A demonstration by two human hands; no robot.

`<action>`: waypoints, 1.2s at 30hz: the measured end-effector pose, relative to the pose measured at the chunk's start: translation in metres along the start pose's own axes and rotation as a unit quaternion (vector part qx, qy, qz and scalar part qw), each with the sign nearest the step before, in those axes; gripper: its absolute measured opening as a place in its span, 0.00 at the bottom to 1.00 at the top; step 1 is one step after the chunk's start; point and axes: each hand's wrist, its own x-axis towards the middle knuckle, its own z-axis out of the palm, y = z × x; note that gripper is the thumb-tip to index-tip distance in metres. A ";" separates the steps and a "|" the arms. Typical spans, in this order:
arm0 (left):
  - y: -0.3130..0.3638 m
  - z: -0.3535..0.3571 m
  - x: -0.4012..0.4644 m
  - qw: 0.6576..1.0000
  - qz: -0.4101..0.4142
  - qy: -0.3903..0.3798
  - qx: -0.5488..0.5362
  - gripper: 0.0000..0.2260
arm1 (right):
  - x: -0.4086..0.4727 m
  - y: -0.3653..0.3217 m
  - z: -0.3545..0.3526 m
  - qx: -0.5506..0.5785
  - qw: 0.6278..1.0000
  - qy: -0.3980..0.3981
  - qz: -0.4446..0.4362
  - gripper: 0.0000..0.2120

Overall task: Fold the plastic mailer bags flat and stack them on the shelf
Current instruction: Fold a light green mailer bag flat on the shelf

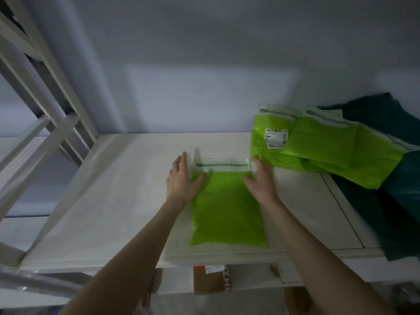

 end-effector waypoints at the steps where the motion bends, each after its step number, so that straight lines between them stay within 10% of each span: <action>1: -0.002 -0.003 0.000 1.000 -0.015 0.003 -0.020 0.37 | 0.002 0.002 -0.004 0.001 1.000 0.002 0.017 0.29; 13: 0.017 -0.003 0.001 0.956 -0.202 -0.042 -0.210 0.23 | 0.005 -0.011 -0.004 0.080 0.983 -0.020 0.167 0.26; 21: 0.016 -0.012 0.001 0.947 -0.152 -0.013 -0.284 0.01 | 0.007 -0.009 -0.013 0.090 0.987 -0.010 0.134 0.06; 31: 0.031 -0.028 0.008 0.866 -0.079 -0.010 -0.494 0.05 | -0.004 -0.024 -0.023 0.211 0.954 -0.066 0.201 0.19; 36: 0.034 -0.033 0.004 0.841 -0.067 -0.058 -0.533 0.07 | -0.003 -0.025 -0.018 0.300 0.936 -0.067 0.170 0.05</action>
